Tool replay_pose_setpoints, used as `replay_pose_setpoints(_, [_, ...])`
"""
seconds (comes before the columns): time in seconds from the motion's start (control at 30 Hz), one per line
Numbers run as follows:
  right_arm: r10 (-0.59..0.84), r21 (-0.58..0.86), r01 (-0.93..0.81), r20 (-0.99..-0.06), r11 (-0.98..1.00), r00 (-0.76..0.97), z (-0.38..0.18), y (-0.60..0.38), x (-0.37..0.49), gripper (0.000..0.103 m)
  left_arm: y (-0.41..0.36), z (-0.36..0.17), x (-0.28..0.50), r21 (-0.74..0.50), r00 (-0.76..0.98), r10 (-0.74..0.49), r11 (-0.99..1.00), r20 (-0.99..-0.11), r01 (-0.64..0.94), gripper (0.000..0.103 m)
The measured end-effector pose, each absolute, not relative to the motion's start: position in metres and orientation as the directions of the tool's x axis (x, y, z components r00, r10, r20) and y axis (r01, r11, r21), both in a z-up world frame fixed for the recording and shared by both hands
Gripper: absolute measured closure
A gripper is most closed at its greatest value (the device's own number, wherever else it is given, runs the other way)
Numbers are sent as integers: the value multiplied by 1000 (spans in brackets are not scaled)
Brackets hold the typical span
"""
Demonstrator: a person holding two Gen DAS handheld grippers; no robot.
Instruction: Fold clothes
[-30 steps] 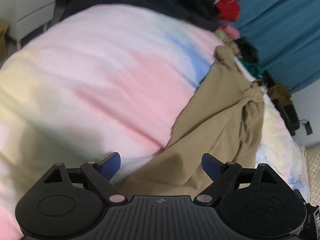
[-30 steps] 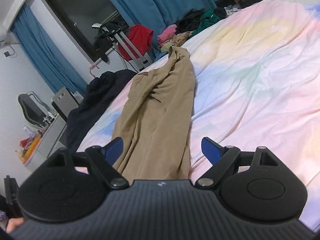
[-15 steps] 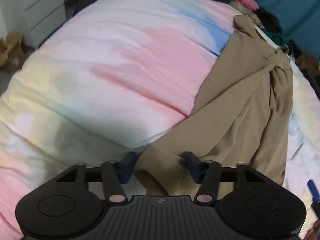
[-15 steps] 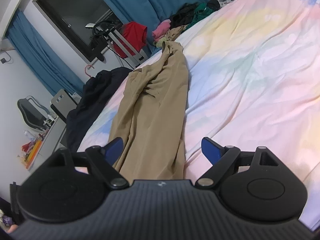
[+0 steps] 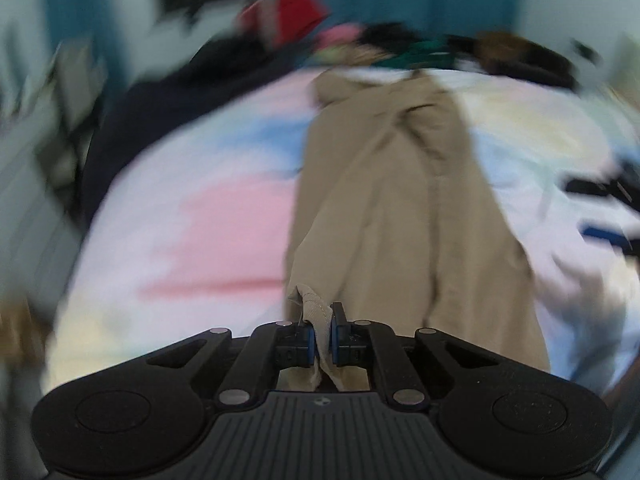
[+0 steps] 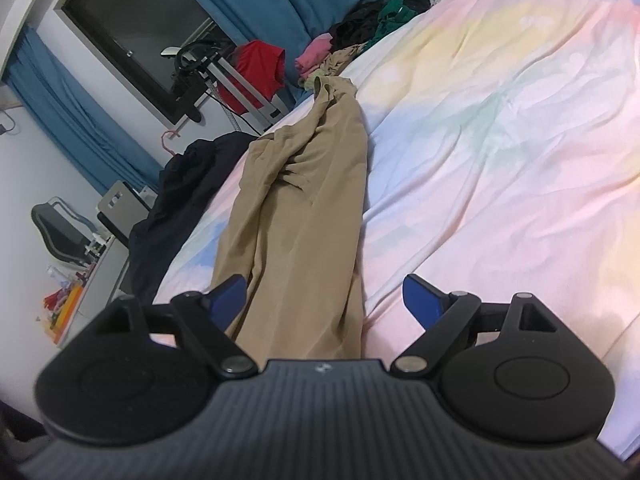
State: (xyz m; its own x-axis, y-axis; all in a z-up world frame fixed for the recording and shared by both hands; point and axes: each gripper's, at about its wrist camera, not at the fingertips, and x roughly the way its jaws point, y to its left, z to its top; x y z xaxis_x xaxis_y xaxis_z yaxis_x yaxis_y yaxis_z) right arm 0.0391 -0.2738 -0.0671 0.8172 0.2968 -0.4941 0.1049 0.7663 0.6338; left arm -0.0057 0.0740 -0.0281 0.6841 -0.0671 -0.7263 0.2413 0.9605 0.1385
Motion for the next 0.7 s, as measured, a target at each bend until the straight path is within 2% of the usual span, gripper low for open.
replay_pose_setpoints(0.2, [287,638,128,-505,759,814,-70,-277,39,16,10,-34,-47,410,722,-121,754,-681,513,96])
replay_pose_setpoints(0.33, [286,637,131,-508,760,813,-70,-277,39,16,-7,-53,-55,407,635,-164,643,-755,649,95])
replay_pose_setpoints(0.43, [291,639,133,-513,758,808,-71,-277,38,16,-3,-56,-51,324,548,-197,628,-813,707,83])
replay_pose_setpoints(0.47, [296,641,134,-517,755,803,-72,-277,39,16,2,-54,-47,277,518,-216,645,-828,712,73])
replay_pose_setpoints(0.5, [306,646,135,-523,751,795,-73,-278,39,16,9,-51,-45,227,495,-239,670,-835,706,59])
replay_pose_setpoints(0.6, [365,674,141,-549,725,752,-83,-277,41,16,36,-39,-28,71,463,-310,765,-830,640,32])
replay_pose_setpoints(0.7, [483,739,159,-571,655,664,-103,-274,44,16,76,-31,3,-127,448,-372,864,-813,487,23])
